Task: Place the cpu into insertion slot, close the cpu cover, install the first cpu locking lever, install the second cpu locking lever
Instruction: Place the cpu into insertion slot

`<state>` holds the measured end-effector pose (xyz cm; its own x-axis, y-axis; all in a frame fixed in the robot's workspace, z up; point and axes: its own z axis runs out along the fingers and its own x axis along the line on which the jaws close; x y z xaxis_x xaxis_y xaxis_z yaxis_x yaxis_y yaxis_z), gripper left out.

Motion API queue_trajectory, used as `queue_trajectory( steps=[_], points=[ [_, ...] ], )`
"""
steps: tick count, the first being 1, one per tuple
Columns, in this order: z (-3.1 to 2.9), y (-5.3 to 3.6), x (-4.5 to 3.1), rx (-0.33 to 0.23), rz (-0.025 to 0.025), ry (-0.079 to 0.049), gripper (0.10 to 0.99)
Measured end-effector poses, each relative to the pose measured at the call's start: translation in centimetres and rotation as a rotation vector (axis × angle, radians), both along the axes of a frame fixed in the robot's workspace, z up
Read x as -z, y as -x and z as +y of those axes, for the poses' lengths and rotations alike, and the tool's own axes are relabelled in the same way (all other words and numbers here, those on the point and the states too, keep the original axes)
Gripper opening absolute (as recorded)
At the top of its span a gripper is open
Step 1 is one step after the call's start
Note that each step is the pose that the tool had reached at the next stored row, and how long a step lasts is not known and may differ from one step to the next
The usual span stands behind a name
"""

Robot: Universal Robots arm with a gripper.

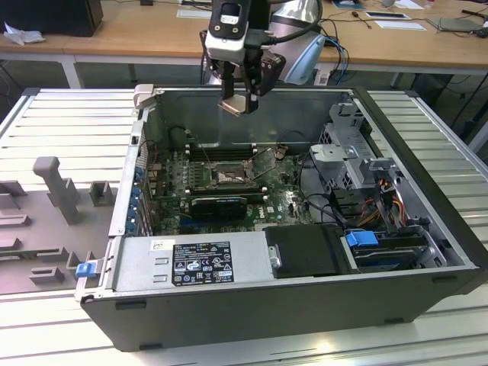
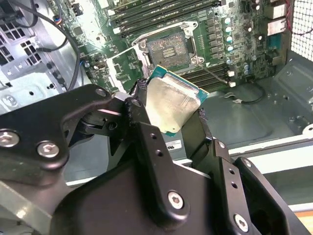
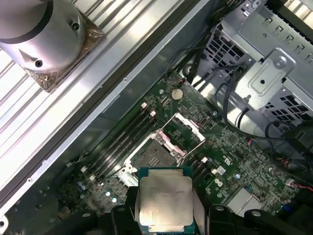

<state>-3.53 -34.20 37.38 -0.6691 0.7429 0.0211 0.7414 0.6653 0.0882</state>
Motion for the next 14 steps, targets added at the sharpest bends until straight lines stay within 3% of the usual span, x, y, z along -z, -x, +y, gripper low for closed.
queue_trajectory(
  steps=[14],
  points=[
    [0.0, 0.0, 0.04, 0.16, 0.0, 0.0, 0.529]
  ],
)
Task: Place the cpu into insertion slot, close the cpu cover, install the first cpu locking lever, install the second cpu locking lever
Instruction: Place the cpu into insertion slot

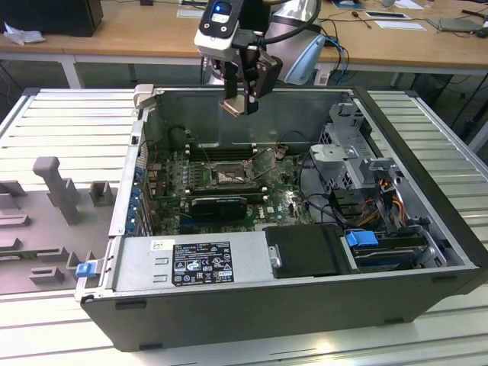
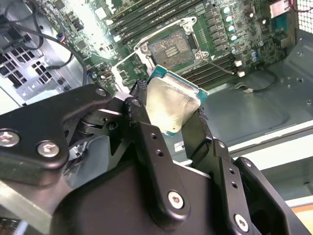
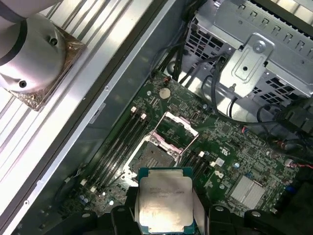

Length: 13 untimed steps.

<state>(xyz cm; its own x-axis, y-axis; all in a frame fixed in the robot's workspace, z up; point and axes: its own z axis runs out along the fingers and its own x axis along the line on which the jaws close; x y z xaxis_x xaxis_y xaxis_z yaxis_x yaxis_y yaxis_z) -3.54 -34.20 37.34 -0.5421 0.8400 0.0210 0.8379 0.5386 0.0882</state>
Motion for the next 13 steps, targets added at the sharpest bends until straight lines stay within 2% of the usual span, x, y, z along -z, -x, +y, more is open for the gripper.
queue_trajectory(
  steps=[13],
  points=[
    [0.0, 0.0, 0.02, 0.157, 0.0, 0.0, 0.529]
  ],
)
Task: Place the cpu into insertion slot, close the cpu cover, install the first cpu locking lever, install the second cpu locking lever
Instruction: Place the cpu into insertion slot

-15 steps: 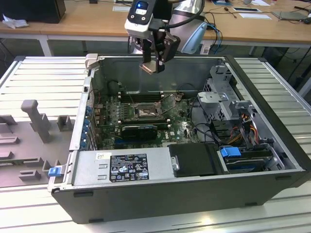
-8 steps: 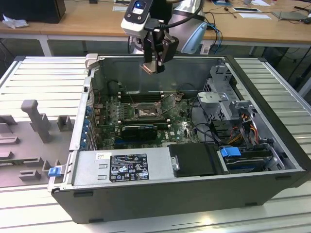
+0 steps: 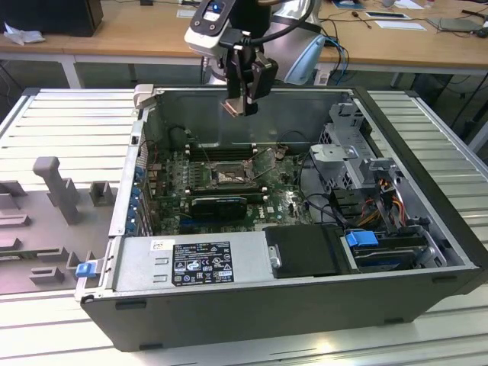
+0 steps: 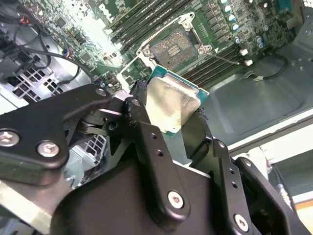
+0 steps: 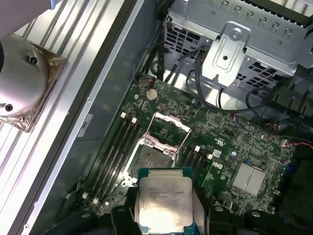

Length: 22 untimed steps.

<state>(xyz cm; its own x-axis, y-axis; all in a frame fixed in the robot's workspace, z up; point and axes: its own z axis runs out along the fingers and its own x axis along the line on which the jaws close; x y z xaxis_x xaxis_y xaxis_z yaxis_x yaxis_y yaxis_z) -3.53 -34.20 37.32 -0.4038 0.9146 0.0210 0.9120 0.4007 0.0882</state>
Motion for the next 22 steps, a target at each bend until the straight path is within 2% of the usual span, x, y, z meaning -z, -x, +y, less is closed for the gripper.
queue_trajectory(
  steps=[22],
  points=[
    [0.0, 0.0, 0.02, 0.184, 0.0, 0.0, 0.529]
  ],
)
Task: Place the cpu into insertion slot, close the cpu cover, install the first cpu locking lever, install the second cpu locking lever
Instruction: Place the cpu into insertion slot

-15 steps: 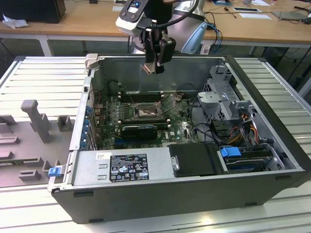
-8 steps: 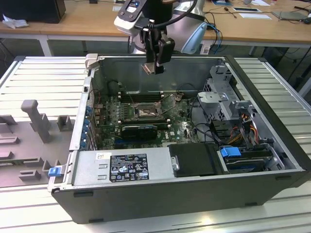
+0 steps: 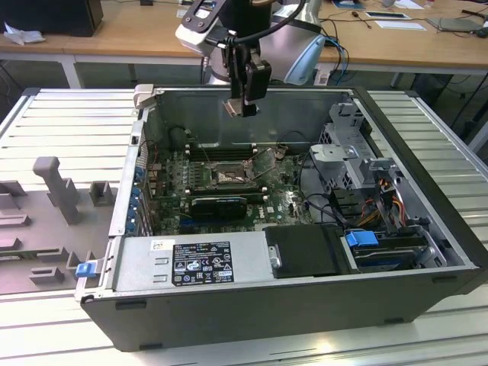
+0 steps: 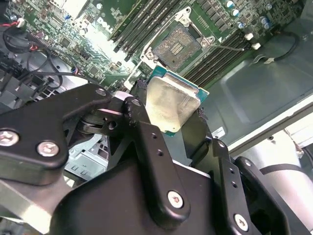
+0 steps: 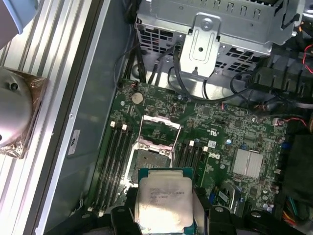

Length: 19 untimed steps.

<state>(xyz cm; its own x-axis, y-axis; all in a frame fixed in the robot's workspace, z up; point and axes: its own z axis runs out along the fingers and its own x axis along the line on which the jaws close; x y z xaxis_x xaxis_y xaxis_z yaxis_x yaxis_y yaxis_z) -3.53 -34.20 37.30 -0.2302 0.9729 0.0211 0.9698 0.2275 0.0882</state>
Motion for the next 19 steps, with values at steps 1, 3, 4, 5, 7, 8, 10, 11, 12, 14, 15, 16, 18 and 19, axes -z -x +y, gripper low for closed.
queue_trajectory(
  steps=[1, 3, 4, 5, 7, 8, 10, 11, 12, 14, 15, 16, 18, 19],
  points=[
    [0.0, 0.0, 0.0, 0.009, 0.0, 0.0, 0.529],
    [0.0, 0.0, 0.0, 0.025, 0.0, 0.0, 0.529],
    [0.0, 0.0, 0.0, 0.035, 0.0, 0.0, 0.529],
    [0.0, 0.0, 0.01, 0.043, 0.0, 0.0, 0.529],
    [0.0, 0.0, 0.01, 0.06, 0.0, 0.0, 0.529],
    [0.0, 0.0, 0.01, 0.069, 0.0, 0.0, 0.529],
    [0.0, 0.0, 0.03, 0.099, -0.0001, 0.0, 0.529],
    [0.0, 0.0, 0.04, 0.11, 0.0, 0.0, 0.529],
    [0.0, 0.0, 0.05, 0.121, -0.0001, 0.0, 0.529],
    [0.0, 0.0, 0.05, 0.14, 0.0001, 0.0, 0.529],
    [0.0, 0.0, 0.06, 0.149, 0.0, 0.0, 0.529],
    [0.0, 0.0, 0.06, 0.16, 0.0, 0.0, 0.529],
    [0.0, 0.0, 0.07, 0.187, 0.0, 0.0, 0.529],
    [0.0, 0.0, 0.07, 0.205, 0.0, 0.0, 0.529]
  ],
)
